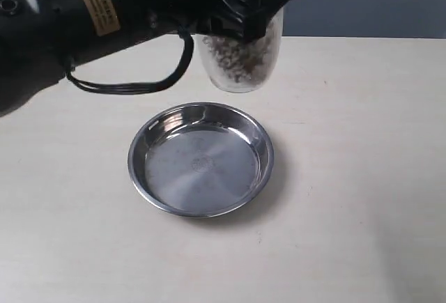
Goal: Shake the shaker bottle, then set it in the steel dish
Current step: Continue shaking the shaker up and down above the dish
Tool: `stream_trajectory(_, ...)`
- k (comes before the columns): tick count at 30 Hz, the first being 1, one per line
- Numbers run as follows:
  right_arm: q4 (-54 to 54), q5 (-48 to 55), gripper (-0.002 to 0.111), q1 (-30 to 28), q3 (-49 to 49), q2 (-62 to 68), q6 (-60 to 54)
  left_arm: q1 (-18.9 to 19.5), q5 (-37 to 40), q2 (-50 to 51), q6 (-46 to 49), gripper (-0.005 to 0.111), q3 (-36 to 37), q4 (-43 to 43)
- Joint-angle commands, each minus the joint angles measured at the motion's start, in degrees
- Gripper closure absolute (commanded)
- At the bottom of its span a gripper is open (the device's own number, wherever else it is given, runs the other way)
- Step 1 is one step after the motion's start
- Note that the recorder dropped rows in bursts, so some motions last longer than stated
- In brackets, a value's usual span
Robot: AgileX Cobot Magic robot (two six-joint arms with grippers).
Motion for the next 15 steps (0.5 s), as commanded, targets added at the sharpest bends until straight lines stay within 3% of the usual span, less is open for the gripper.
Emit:
stream_trajectory(1, 0.0, -0.8, 0.109, 0.1, 0.1, -0.3, -0.2, 0.6, -1.5, 7.2, -5.4, 0.106, 5.2, -4.8)
stream_trajectory(4, 0.0, -0.6, 0.109, 0.1, 0.1, -0.3, -0.2, 0.5, -6.7, 0.2, -8.0, 0.106, 1.6, 3.5)
stream_trajectory(6, -0.1, -0.6, 0.109, 0.1, 0.1, -0.3, -0.2, 0.5, -1.9, -1.4, -5.6, 0.106, 0.1, 6.8)
stream_trajectory(9, -0.2, -0.7, 0.109, 0.1, 0.1, -0.3, -0.2, 0.5, 5.8, 4.9, -4.9, 0.106, 5.6, 4.9)
stream_trajectory(12, -0.2, -0.7, 0.109, 0.1, 0.1, -0.3, -0.2, 1.2, 0.2, 9.6, -4.9, 0.106, 9.4, 4.1)
stream_trajectory(14, -0.2, -0.7, 0.109, 0.1, 0.1, -0.3, -0.2, 1.2, -5.8, 5.0, -4.7, 0.106, 7.3, 2.7)
stream_trajectory(15, -0.2, -0.7, 0.109, 0.1, 0.1, -0.3, -0.2, 1.2, -6.5, -0.1, -1.9, 0.106, 2.6, 2.9)
